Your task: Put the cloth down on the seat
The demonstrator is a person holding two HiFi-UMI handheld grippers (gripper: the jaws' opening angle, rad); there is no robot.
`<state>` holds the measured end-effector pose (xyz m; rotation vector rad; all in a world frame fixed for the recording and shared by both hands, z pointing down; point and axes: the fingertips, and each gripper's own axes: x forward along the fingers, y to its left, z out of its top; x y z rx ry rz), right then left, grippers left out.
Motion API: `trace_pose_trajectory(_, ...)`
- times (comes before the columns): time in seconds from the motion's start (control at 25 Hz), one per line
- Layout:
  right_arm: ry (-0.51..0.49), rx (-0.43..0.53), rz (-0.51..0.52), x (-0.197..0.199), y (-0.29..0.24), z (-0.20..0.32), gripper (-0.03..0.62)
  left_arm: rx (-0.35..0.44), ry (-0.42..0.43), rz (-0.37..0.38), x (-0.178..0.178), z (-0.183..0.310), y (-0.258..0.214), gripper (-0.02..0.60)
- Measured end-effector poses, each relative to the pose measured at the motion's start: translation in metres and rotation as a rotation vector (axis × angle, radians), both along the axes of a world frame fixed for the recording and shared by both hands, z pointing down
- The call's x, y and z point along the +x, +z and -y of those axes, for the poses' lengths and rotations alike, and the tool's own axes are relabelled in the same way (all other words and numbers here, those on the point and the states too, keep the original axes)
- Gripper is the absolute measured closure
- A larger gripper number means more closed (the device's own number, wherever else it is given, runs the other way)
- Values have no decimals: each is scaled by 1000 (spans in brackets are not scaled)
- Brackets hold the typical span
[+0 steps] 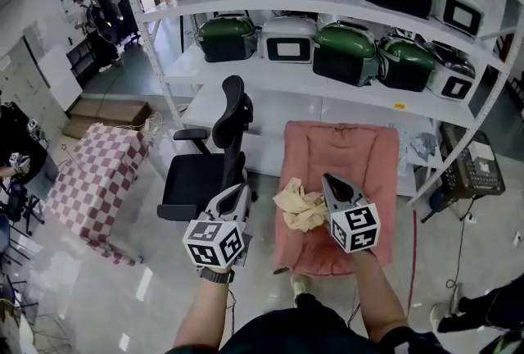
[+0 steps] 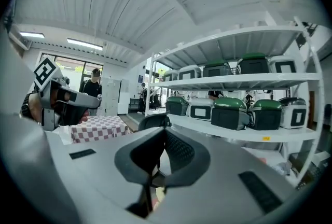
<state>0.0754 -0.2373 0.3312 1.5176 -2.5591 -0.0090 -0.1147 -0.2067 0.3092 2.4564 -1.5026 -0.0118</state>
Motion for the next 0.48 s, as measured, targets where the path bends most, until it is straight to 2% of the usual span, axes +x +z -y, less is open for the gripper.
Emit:
trace_pose_trajectory(0.24,32,101,22,3,-36,-16,589,64,-36,16,-14,-11,-21,575)
trace_pose_trajectory(0.48,46,134,35,5,-45,-26,589,94,-52,6,-19,-18,-36,575)
